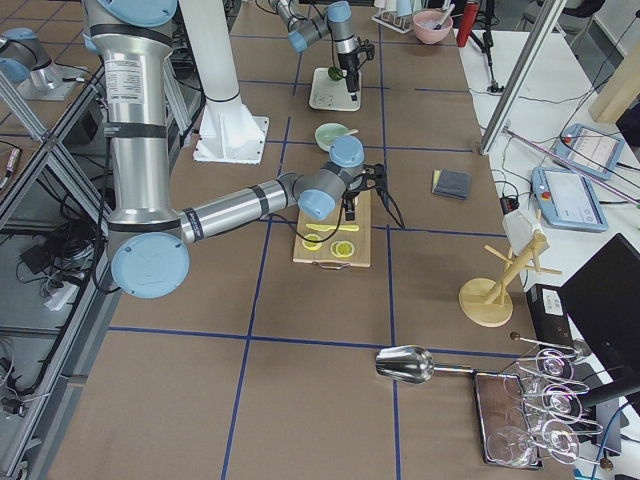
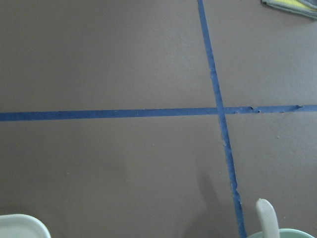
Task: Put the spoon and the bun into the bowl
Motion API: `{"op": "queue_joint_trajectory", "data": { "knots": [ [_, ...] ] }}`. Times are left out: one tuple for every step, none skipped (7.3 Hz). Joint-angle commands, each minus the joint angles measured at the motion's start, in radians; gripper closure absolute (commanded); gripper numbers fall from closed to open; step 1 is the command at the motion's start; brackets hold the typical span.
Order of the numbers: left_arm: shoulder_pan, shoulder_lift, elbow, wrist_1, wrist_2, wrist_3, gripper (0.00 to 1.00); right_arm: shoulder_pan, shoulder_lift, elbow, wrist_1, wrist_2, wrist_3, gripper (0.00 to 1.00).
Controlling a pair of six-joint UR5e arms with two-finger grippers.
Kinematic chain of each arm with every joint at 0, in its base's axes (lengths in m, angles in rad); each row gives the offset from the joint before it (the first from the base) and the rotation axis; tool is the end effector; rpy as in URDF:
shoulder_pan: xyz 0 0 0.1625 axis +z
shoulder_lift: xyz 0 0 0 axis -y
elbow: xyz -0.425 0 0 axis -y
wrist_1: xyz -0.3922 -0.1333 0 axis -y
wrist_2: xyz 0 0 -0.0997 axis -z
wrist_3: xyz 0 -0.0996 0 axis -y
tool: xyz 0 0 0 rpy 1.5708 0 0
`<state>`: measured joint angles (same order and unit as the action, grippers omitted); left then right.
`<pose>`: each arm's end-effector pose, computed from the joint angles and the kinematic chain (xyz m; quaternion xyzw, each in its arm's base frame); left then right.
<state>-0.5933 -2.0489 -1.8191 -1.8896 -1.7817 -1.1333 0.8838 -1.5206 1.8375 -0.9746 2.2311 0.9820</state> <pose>0.4537 -0.4416 0.2420 0.1653 0.4768 -0.0147 0.8632 -0.2722 -0.4457 0.4339 0.0645 -0.5044 -0.0166 0.8609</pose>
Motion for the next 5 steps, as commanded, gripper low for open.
{"op": "queue_joint_trajectory", "data": {
  "knots": [
    [-0.006,0.024,-0.017,0.0,0.002,0.01,0.0,-0.094,0.069,-0.023,-0.065,-0.105,0.053,0.01],
    [-0.002,0.023,-0.013,0.0,0.002,0.001,0.0,-0.107,0.092,-0.029,-0.103,-0.155,0.052,0.02],
    [-0.002,0.024,-0.011,0.0,0.002,0.0,0.0,-0.139,0.124,-0.043,-0.145,-0.218,0.052,0.04],
    [-0.002,0.024,-0.008,-0.002,0.002,0.0,0.0,-0.144,0.141,-0.058,-0.165,-0.226,0.052,0.04],
    [-0.003,0.024,-0.008,0.0,0.002,-0.002,0.0,-0.154,0.143,-0.063,-0.165,-0.226,0.052,0.04]
  ]
}}
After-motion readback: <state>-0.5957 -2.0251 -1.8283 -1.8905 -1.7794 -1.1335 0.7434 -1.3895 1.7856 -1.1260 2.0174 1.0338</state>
